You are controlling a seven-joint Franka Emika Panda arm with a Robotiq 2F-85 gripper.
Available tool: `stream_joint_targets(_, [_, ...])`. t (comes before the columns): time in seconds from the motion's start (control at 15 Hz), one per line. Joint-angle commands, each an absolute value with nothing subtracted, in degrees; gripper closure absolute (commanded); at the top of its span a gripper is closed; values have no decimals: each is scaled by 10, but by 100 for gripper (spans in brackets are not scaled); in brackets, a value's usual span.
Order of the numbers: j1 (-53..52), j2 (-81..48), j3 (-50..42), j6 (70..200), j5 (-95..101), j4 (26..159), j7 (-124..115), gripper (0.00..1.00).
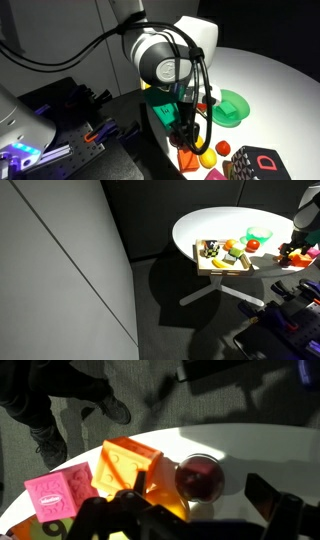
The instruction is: Put the toy plum in the bowl
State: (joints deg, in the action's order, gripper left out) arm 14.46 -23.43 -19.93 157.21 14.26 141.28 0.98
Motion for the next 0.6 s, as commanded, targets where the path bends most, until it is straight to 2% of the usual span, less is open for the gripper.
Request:
stream_joint_targets(0.0, [139, -245, -207, 1599, 144, 1414, 9, 0])
stream_joint_targets(0.53, [139, -265, -203, 1626, 133, 1408, 10, 0])
